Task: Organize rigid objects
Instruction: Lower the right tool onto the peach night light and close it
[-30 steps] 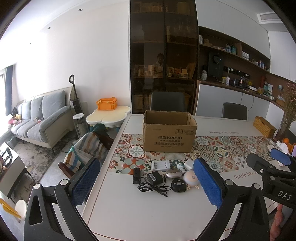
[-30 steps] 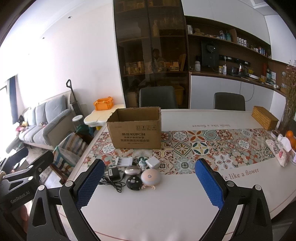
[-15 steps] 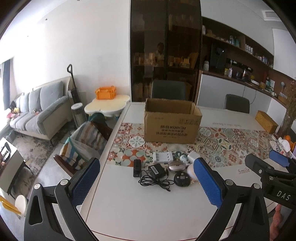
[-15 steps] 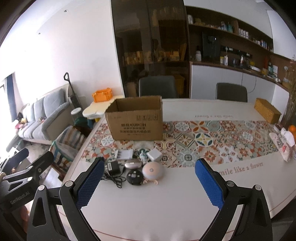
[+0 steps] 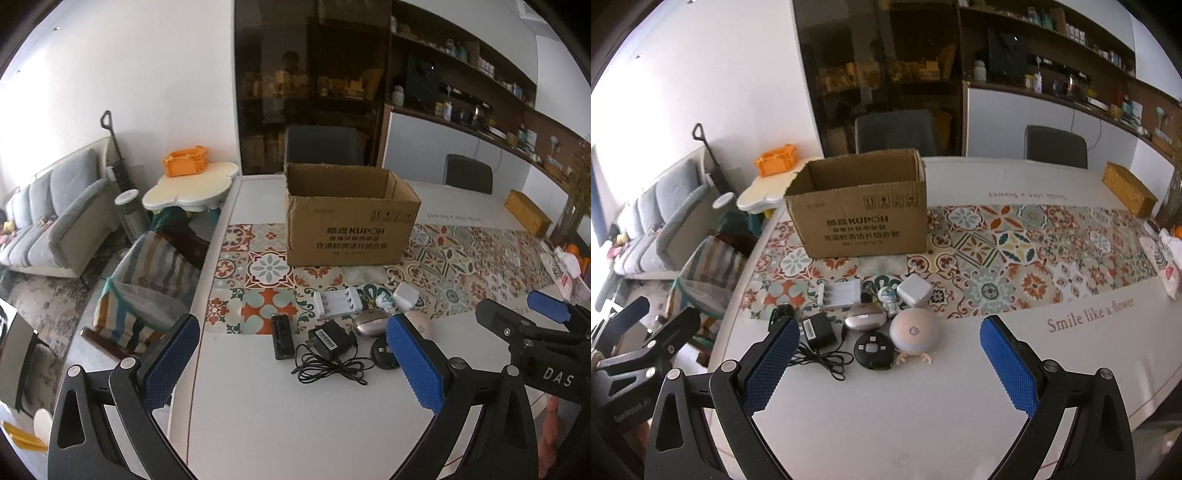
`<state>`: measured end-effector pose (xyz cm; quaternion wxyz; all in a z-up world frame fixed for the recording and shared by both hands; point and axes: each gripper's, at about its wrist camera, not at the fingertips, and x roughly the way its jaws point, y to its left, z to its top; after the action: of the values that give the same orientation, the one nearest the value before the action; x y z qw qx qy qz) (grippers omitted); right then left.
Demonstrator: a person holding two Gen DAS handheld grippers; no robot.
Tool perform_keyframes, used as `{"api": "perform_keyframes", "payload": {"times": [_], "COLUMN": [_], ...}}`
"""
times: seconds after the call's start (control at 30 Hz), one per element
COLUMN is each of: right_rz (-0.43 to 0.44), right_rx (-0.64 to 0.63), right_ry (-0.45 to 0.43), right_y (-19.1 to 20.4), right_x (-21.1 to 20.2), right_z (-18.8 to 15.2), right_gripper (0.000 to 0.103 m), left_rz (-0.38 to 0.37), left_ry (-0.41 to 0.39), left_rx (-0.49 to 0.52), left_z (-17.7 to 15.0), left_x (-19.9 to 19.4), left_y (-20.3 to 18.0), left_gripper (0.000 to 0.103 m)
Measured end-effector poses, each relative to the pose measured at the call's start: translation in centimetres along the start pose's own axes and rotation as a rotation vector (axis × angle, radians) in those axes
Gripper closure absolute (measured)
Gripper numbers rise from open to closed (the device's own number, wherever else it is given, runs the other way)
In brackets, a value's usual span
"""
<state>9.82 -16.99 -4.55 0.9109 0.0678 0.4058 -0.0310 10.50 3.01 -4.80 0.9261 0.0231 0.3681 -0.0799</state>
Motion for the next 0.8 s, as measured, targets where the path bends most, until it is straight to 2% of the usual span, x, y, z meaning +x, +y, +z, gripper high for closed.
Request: {"api": "perform_keyframes", "payload": {"times": [0.37,0.53,0.8], "right_rz": [-0.031,-0.016,0.046], "right_rx": [0.025,-0.005,-0.053], "right_ry": [0.1,0.153,0.29], "right_y": [0.9,-0.2,-2.3], "right_x": [4.1,6.6,12.0], "right_z": [0.7,1.3,1.5], "right_gripper": [0.005,0.005,0.005], "left_rz": [-0.048,-0.028,0.012], "left_ry": [0.093,0.14,0.227], "left_rx": [0.0,-0.045,-0.094], "left_z": [0.3,0.2,-0.7], "left_x": [4.2,6.3,9.4], "left_y": [0.2,-0.9,-3.2], "left_gripper": [0.0,0.0,0.0]}}
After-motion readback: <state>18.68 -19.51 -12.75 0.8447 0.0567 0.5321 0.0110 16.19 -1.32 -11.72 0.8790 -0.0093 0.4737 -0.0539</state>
